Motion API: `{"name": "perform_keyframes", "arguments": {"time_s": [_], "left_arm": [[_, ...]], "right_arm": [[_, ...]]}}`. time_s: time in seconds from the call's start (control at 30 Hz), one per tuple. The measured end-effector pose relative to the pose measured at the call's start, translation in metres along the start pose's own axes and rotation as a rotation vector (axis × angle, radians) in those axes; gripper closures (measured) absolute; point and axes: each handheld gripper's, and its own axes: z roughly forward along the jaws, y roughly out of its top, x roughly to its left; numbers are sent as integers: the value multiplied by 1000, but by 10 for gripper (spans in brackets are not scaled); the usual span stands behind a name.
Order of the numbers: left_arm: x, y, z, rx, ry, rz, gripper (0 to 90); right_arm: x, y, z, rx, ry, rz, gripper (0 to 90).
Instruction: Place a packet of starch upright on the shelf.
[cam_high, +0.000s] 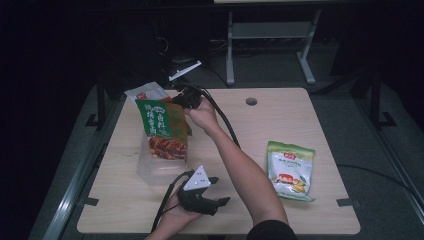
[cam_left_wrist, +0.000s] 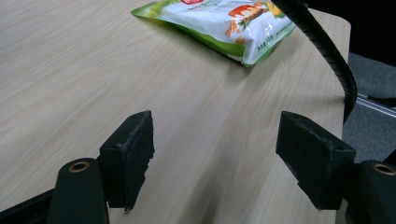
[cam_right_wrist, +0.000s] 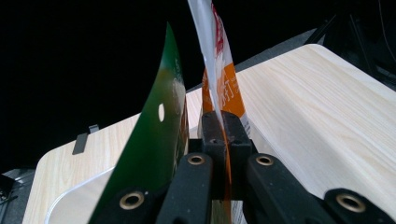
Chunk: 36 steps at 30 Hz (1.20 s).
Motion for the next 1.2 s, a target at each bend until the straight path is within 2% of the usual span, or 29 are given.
{"name": "perform_keyframes", "arguments": {"time_s": [0.13, 0.37, 0.47, 0.53, 0.6, 0.63, 0.67, 0.8, 0.83, 0.97, 1.0, 1.03, 1.2], "left_arm": [[0, 0, 0, 1, -3, -3, 272], [0, 0, -1, 0, 1, -1, 272], [0, 0, -1, -3, 2, -2, 272], [1, 0, -2, -4, 4, -3, 272], [1, 0, -2, -6, 4, -5, 272], [1, 0, -3, -6, 5, -2, 272], [1, 0, -3, -8, 5, -7, 272], [1, 0, -2, -6, 4, -4, 272], [1, 0, -2, -4, 3, -4, 272], [-1, 0, -2, 2, 3, -2, 271], [0, 0, -2, 5, 3, 6, 271], [-1, -1, -1, 3, 0, -3, 272], [-2, -2, -1, 7, -1, -9, 272]], "right_arm": [[0, -3, 9, 3, 7, 9, 900], [-1, -11, 21, 40, -11, 14, 899], [-1, -12, 24, 76, -32, 0, 898], [2, -11, 27, 133, -54, -25, 896], [0, -10, 27, 136, -50, -22, 896], [0, -9, 27, 139, -50, -17, 895], [-1, -7, 28, 163, -61, -36, 886], [1, 1, 26, 177, -61, -30, 843], [0, 4, 26, 184, -60, -47, 823], [1, 15, 29, 239, -65, -35, 754], [3, 18, 30, 248, -78, -44, 759], [4, 21, 31, 256, -87, -46, 763], [5, 25, 35, 291, -100, -54, 891]]}}
